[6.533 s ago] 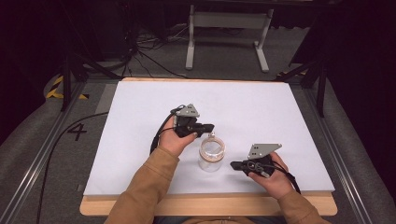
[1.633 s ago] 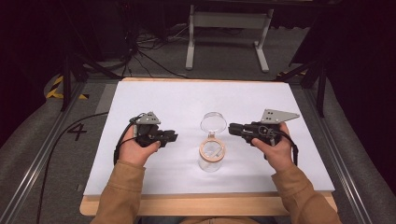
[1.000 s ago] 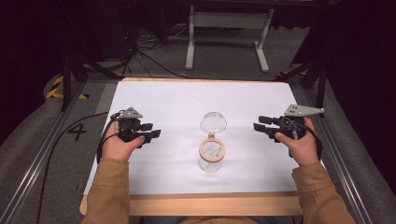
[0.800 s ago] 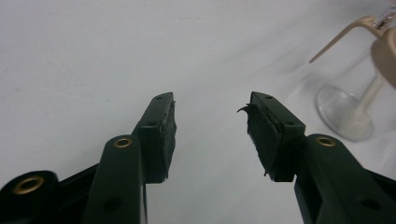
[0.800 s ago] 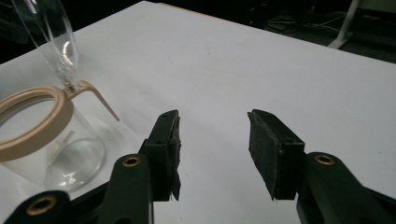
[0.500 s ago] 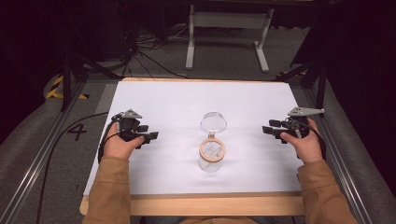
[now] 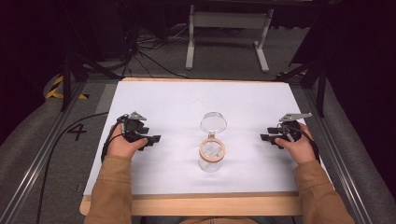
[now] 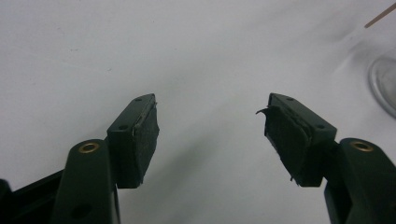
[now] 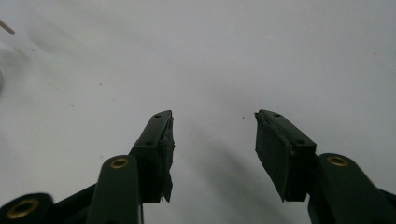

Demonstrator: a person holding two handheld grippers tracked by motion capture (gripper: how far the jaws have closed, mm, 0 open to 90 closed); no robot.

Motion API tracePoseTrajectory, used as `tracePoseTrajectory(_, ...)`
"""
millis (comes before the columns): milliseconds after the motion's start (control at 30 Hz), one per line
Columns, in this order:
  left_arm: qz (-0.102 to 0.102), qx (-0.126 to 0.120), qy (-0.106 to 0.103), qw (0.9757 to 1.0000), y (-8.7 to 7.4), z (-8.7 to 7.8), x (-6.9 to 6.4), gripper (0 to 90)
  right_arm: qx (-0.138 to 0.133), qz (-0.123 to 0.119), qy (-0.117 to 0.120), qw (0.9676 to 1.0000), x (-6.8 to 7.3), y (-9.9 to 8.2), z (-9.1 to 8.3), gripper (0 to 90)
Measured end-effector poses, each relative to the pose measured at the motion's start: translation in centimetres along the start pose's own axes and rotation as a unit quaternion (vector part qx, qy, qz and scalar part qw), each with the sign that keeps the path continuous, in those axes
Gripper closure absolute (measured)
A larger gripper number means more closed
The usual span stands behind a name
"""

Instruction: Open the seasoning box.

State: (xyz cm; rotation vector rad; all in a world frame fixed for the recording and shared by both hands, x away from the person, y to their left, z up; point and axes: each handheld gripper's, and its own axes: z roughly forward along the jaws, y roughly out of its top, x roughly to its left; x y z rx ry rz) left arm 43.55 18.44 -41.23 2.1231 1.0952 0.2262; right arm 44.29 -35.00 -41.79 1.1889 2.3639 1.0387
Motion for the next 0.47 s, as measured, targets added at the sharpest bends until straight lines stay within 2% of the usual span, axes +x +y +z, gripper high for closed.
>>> tracePoseTrajectory(100,0.003,0.007,-0.001,1.0000,0.1,0.2,-0.1,33.1,0.002,-0.021,-0.005,0.9998,0.4,-0.1,0.5,46.8)
tracePoseTrajectory(233,0.006,0.012,-0.005,0.9999,0.0,0.5,-0.2,31.6,0.010,-0.027,0.010,0.9995,0.8,-0.3,1.1,46.3)
tracePoseTrajectory(333,0.004,0.013,-0.010,0.9999,0.1,0.4,-0.3,31.6,0.018,-0.032,0.008,0.9993,0.9,-0.4,1.3,46.4)
tracePoseTrajectory(467,0.009,0.010,-0.011,0.9998,0.2,0.3,-0.5,31.5,0.011,-0.030,0.010,0.9994,0.9,-0.3,1.2,46.3)
